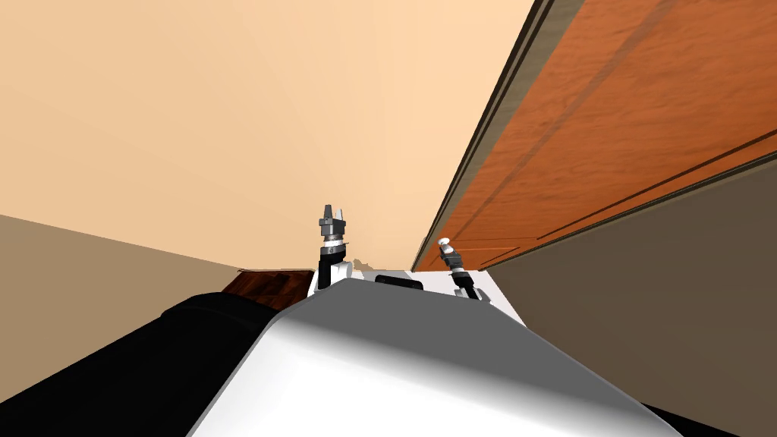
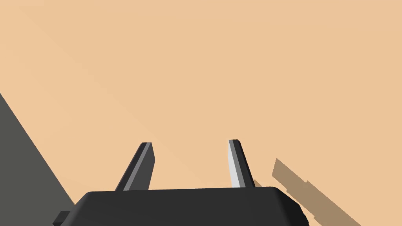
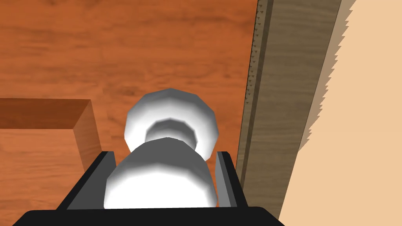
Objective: Pull the door open
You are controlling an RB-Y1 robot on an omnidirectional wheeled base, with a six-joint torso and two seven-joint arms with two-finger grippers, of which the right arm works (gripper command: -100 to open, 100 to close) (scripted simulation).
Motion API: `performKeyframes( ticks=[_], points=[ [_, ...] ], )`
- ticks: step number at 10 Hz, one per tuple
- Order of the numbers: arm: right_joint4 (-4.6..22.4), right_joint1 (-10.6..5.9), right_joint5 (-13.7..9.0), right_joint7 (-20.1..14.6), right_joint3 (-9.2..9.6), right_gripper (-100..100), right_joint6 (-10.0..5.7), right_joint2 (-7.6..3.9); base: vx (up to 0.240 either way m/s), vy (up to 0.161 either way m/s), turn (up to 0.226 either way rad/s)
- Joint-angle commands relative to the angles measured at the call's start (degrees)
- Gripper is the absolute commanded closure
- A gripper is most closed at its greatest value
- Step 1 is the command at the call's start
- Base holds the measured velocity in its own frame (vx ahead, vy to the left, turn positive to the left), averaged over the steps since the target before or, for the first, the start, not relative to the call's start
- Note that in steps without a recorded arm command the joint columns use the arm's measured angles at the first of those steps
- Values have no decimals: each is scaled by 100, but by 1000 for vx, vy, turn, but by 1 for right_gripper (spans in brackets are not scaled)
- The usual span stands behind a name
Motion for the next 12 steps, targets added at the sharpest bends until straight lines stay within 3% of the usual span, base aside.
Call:
performKeyframes(
  ticks=[1, 3, 12],
  points=[
    [-3, 7, 0, 0, 3, 100, -13, 8, -15, -2, -5],
    [-3, 7, 0, 0, 3, 100, -13, 8, -4, 0, -2],
    [7, -9, -338, -976, 96, 100, 53, -6, -45, -17, 65]
  ],
)
